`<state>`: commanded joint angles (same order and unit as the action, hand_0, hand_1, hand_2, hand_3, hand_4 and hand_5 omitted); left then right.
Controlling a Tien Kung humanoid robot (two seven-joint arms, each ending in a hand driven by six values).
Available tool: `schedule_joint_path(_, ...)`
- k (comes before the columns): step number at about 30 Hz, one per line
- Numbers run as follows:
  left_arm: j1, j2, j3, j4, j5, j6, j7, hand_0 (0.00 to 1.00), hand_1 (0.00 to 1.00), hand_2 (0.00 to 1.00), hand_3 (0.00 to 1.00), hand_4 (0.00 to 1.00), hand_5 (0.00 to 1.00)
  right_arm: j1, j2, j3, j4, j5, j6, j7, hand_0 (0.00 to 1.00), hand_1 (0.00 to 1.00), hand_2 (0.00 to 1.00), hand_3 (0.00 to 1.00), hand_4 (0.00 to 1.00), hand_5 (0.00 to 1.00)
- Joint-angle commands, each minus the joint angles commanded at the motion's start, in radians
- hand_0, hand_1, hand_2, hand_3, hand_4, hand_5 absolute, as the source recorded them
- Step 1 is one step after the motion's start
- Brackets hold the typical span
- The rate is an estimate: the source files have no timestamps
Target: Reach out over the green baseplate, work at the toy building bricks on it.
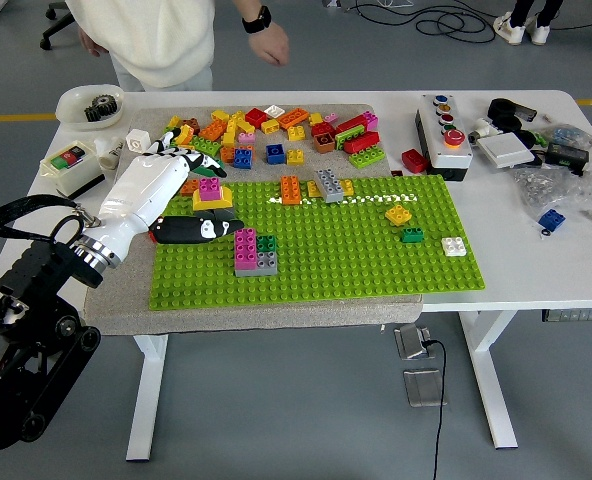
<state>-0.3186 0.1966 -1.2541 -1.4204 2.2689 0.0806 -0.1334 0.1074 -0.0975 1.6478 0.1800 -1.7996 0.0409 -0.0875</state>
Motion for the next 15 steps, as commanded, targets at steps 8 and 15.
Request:
schedule_joint_path(8, 0.013, 0.001, 0.002, -0.004, -0.005, -0.007, -0.005, 0.976, 0.765, 0.730, 0.669, 0.998, 0.621, -0.005, 0.004, 0.008, 0.000, 0.000, -0.005, 0.001, 0.750, 0.637, 0.679, 0.645, 0.865, 0.563)
schedule_joint_path(15, 0.020, 0.003, -0.001, -0.013, -0.012, -0.012, -0.008, 0.964, 0.760, 0.727, 0.668, 0.998, 0.613, -0.010, 0.002, 0.017, 0.000, 0.005, -0.010, 0.002, 0.750, 0.637, 0.679, 0.645, 0.865, 0.563)
